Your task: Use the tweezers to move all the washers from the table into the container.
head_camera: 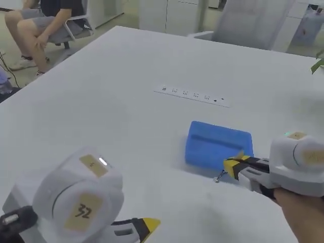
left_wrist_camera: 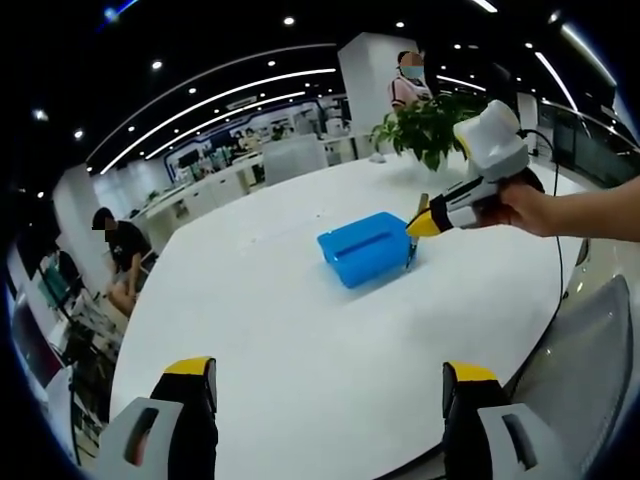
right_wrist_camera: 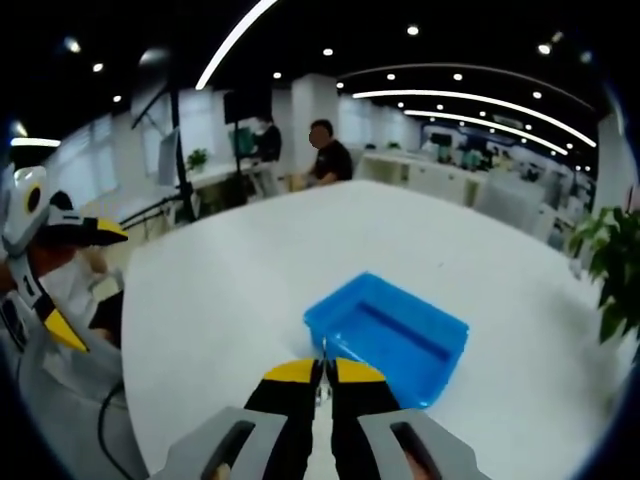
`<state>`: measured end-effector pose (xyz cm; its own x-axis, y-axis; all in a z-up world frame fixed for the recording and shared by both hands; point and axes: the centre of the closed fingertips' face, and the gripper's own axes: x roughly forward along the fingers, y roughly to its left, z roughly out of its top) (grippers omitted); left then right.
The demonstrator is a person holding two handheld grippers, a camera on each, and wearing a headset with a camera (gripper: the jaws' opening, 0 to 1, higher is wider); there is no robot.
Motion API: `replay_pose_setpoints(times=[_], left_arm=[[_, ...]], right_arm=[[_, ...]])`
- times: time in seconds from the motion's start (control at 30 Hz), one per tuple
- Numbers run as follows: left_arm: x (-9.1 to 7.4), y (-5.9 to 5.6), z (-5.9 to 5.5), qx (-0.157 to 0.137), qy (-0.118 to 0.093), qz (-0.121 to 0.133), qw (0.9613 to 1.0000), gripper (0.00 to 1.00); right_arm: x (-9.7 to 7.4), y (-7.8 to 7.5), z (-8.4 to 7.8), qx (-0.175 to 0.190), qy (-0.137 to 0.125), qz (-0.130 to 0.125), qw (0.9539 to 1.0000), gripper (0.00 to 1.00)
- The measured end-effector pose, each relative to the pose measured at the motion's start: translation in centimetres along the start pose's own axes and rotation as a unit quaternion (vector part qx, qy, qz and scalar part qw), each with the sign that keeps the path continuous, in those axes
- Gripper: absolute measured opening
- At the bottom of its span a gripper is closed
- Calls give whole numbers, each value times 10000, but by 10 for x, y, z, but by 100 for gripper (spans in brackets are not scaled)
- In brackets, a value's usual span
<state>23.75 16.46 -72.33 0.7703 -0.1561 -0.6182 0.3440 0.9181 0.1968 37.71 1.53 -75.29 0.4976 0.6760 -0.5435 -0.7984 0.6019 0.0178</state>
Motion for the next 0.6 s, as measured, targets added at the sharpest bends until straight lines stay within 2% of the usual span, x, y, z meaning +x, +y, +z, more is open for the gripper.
replay_pose_setpoints(times=[0.33,0.6], left_arm=[[0,2,0,-34,-27,41,10000,96],[0,3,2,-47,-47,61,10000,96]], right_arm=[[-2,-10,14,-102,-117,-97,9998,1],[-1,-31,23,-88,-168,-269,9995,1]])
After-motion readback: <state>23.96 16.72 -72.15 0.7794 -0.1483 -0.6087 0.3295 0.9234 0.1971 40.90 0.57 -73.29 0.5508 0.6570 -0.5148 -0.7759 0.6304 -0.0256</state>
